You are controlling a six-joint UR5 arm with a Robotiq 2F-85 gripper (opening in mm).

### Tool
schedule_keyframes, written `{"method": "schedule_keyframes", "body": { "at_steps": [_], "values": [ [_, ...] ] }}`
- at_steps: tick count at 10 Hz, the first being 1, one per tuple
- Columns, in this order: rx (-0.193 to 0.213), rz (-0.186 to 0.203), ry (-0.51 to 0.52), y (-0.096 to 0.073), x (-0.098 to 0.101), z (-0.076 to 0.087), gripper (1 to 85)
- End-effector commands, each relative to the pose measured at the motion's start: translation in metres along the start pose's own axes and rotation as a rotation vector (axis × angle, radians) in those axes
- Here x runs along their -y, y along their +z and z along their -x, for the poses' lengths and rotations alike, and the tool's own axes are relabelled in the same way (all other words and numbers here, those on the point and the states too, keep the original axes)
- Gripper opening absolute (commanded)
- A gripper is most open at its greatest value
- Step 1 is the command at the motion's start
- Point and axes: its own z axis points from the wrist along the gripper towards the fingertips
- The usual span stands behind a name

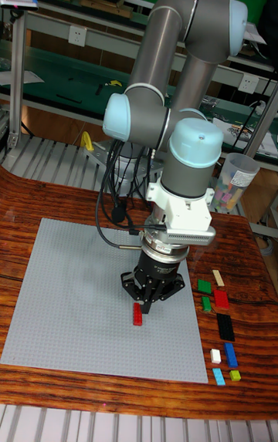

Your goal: Build with small Lego blocks

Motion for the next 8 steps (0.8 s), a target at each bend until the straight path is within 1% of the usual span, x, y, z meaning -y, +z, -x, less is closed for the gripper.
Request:
{"method": "schedule_keyframes", "body": {
  "at_steps": [1,3,5,6,8],
  "values": [
    [0.012,0.013,0.007,0.0045,0.0020,0.0021,1.3],
    [0.015,0.022,0.009,0.0046,0.0019,-0.0009,1.3],
    [0.007,0.031,0.010,0.0046,-0.0004,-0.0029,1.3],
    [0.004,0.032,0.010,0.0046,-0.0005,-0.0037,1.3],
    [0.004,0.021,0.003,0.0047,0.0023,-0.0038,1.3]
  ]
}}
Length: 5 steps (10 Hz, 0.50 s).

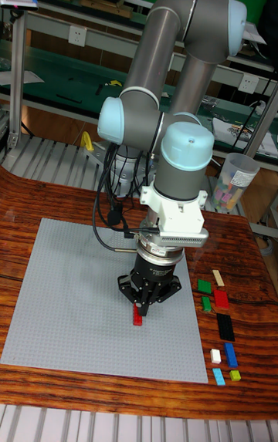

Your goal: Build with small Lego blocks

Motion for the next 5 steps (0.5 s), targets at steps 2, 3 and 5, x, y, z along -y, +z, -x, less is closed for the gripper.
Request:
{"method": "schedule_keyframes", "body": {
  "at_steps": [2,3,5],
  "values": [
    [0.002,0.005,0.008,0.0036,0.0012,0.0030,1.3],
    [0.005,0.004,0.008,0.0061,0.0018,0.0053,1.3],
    [0.009,0.010,0.013,0.0097,-0.0012,0.0077,1.3]
  ]
}}
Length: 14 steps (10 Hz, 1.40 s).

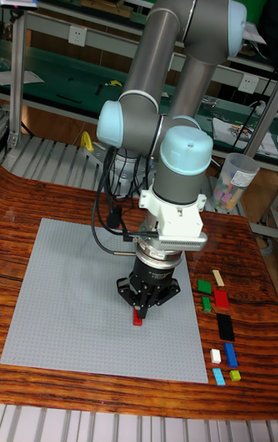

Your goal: Build with small Lego blocks

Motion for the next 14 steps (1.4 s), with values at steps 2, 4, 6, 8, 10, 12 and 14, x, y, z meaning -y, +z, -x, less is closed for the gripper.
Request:
{"method": "schedule_keyframes", "body": {
  "at_steps": [2,4,6,8,10,12,14],
  "values": [
    [0.010,0.012,0.011,0.004,-0.004,0.004,1.3],
    [0.007,0.013,0.003,-0.002,-0.002,0.002,1.3],
    [-0.019,0.026,0.001,-0.019,-0.001,-0.008,1.3],
    [-0.019,0.023,0.008,-0.018,-0.003,-0.009,1.3],
    [-0.032,0.014,0.004,-0.018,-0.001,-0.012,1.3],
    [-0.031,0.007,-0.007,-0.018,0.001,-0.012,1.3],
    [-0.038,-0.016,-0.067,-0.018,0.007,-0.014,1.3]
  ]
}}
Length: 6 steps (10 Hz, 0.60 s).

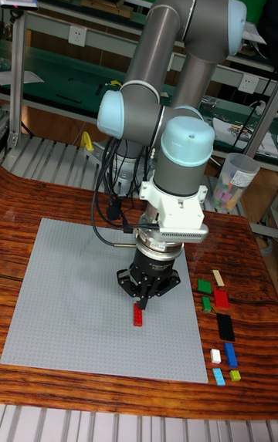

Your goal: Build with small Lego blocks

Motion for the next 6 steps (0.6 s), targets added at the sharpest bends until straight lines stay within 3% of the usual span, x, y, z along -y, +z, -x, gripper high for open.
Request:
{"method": "schedule_keyframes", "body": {
  "at_steps": [1,4,6],
  "values": [
    [-0.006,-0.022,-0.042,-0.002,0.007,-0.001,1.3],
    [0.008,0.005,0.015,-0.002,0.000,0.002,1.3],
    [0.017,0.019,0.086,0.005,-0.044,-0.001,1.3]
  ]
}}
